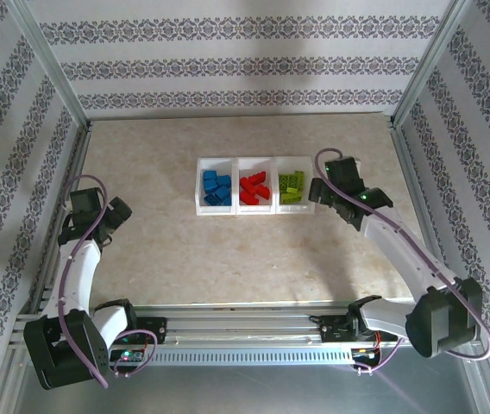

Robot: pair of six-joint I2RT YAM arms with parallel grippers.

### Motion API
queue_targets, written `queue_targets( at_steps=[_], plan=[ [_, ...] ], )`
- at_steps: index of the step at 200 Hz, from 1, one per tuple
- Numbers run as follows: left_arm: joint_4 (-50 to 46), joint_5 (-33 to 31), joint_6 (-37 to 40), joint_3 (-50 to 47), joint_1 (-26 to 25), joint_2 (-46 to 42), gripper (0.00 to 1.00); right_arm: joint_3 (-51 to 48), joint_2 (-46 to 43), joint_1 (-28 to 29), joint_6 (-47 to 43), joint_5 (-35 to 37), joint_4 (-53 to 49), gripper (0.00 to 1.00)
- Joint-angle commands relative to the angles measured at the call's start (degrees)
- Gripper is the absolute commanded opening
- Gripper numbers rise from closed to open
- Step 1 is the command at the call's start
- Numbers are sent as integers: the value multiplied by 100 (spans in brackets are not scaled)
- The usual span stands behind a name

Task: Sort the legos into containers by color
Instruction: Reset both arms

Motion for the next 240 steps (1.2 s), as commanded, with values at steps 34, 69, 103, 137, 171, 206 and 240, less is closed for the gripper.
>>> queue_targets(
  at_steps=[34,69,103,137,171,206,240],
  plan=[
    [275,193,168,-116,63,-209,100,-753,-876,-524,206,515,433,98],
    [419,324,223,-244,54,-318,100,-1127,-1186,-863,296,723,619,98],
    [590,450,254,-335,20,-441,100,-1223,-1102,-1047,201,1037,793,98],
    [824,513,421,-389,-134,-498,100,-1289,-798,-1124,-121,1246,1263,98],
    [1604,446,776,-569,-463,-475,100,-1797,-620,-1121,-627,1344,2481,98],
    [2695,151,1410,-856,-1039,-338,100,-2430,-759,-1122,-1043,1265,3832,98],
    [4087,107,1892,-1362,-1205,-104,100,-2850,-864,-1120,-1484,1080,4683,98]
  ],
)
